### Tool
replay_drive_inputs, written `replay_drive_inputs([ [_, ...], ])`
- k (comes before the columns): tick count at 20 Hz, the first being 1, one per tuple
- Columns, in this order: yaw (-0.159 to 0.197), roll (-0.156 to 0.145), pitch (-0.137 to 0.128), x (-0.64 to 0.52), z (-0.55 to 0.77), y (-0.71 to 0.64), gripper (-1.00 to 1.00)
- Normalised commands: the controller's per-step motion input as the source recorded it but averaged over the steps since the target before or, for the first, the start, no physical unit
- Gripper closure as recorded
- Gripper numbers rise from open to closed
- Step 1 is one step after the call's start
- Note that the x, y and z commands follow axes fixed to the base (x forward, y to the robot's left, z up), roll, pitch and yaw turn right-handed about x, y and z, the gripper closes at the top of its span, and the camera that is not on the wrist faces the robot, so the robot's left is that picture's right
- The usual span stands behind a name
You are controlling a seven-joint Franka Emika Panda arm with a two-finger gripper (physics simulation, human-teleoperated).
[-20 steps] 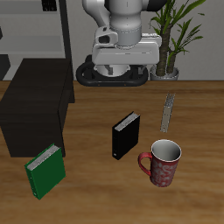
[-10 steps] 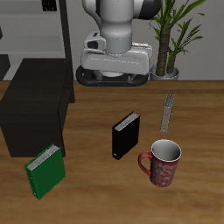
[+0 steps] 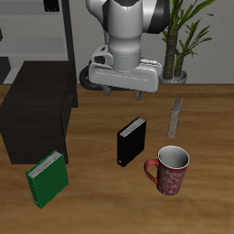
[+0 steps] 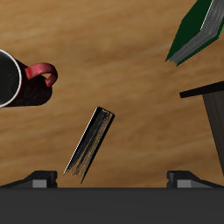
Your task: Place the black book upright on top of the shelf
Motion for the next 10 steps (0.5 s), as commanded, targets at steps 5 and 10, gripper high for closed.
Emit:
replay_drive_inputs([
  [5,-0.047,0.011,-0.033,0.03,-0.16,0.13,-1.00],
  [10,-0.086,0.021,-0.038,0.09,-0.23,0.07,-1.00],
])
